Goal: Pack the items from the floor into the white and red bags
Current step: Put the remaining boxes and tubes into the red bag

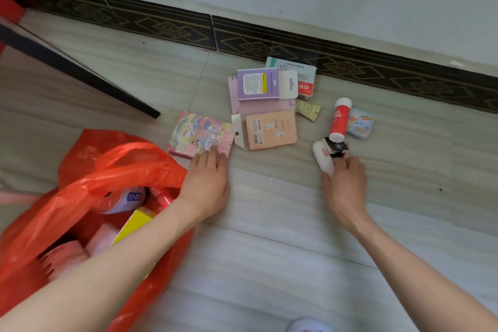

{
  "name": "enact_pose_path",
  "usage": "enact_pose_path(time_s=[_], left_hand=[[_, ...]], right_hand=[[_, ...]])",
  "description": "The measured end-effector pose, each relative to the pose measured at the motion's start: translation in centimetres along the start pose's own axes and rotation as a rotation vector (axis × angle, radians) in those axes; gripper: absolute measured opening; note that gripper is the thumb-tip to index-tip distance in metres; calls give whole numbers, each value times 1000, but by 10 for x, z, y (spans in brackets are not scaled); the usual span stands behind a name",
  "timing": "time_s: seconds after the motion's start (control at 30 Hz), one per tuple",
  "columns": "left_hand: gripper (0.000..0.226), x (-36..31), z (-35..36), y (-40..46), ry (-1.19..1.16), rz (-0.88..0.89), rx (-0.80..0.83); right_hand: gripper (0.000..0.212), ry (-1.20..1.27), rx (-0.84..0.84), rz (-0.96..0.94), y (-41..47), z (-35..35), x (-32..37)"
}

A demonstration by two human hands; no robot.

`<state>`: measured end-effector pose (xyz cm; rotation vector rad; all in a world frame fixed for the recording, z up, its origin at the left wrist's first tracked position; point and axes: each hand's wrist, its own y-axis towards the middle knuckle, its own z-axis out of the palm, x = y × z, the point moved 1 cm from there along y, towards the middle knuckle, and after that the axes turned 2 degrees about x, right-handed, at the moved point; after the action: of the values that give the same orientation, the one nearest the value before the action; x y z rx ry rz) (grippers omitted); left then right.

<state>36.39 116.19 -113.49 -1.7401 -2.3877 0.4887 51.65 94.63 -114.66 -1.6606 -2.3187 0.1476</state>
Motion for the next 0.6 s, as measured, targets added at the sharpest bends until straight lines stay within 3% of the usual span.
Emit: enact_pose_path(time_s=[0.17, 0.33, 0.43, 0.6], left_hand=[[62, -32, 14, -35, -4, 191, 30], [105, -17, 6, -13, 56, 108, 118], [104, -13, 4, -5, 81, 179, 143], [78, -12, 4, -3, -49, 288, 43]], right_hand=[[29, 27, 8, -217, -41, 7, -2], [32, 192, 58, -223, -62, 9, -5], [38, 293, 87, -200, -70, -2, -5], [33, 446, 80, -89, -77, -21, 1]])
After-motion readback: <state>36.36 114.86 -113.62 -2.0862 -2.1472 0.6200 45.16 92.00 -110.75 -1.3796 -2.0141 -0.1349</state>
